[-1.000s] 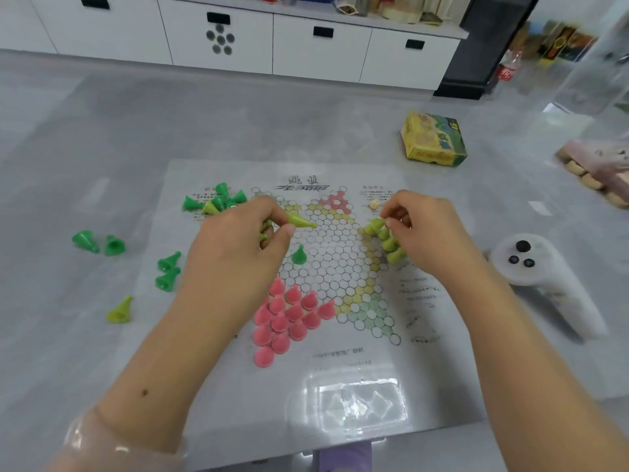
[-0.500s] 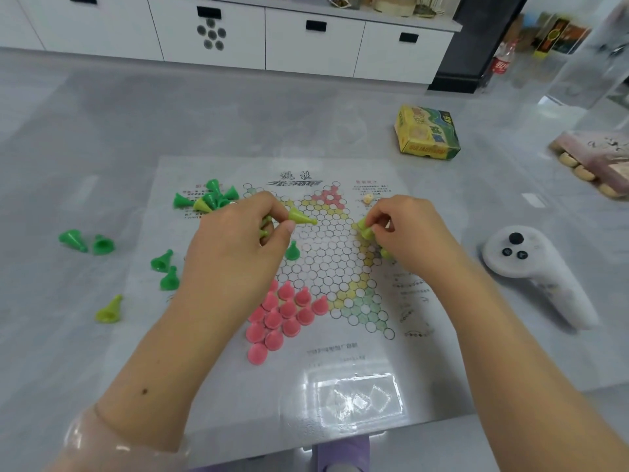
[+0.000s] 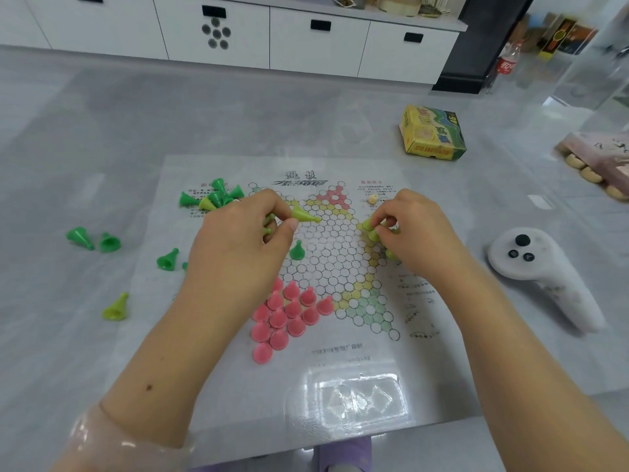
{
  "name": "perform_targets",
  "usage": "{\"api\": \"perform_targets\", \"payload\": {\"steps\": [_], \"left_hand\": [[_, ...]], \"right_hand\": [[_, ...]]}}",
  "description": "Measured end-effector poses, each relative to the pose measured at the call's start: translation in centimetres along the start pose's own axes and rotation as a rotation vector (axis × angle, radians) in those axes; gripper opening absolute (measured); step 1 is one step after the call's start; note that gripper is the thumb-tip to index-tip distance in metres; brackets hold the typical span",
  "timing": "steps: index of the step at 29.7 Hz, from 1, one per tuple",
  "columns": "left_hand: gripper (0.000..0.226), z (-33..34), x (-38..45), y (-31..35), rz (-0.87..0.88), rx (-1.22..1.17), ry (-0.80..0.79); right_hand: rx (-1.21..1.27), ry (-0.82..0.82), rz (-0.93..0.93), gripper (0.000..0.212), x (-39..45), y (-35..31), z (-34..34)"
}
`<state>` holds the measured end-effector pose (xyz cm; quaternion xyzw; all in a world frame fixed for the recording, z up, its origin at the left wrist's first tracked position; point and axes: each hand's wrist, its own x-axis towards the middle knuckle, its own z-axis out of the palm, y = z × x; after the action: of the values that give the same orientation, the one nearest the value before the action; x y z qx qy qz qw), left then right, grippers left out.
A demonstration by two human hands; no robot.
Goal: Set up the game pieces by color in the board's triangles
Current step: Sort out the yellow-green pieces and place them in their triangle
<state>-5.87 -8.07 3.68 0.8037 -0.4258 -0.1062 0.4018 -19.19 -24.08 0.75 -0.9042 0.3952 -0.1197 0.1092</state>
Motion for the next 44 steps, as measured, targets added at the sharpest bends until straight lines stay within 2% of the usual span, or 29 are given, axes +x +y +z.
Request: {"api": "perform_targets", "payload": {"steps": [44], "left_hand": [[0.008,-0.14,0.03,-0.13,0.001,-0.016,0.006]], "right_hand": [[0.031,0.053,-0.026,0.012,-0.30,0.50,0.43]]}}
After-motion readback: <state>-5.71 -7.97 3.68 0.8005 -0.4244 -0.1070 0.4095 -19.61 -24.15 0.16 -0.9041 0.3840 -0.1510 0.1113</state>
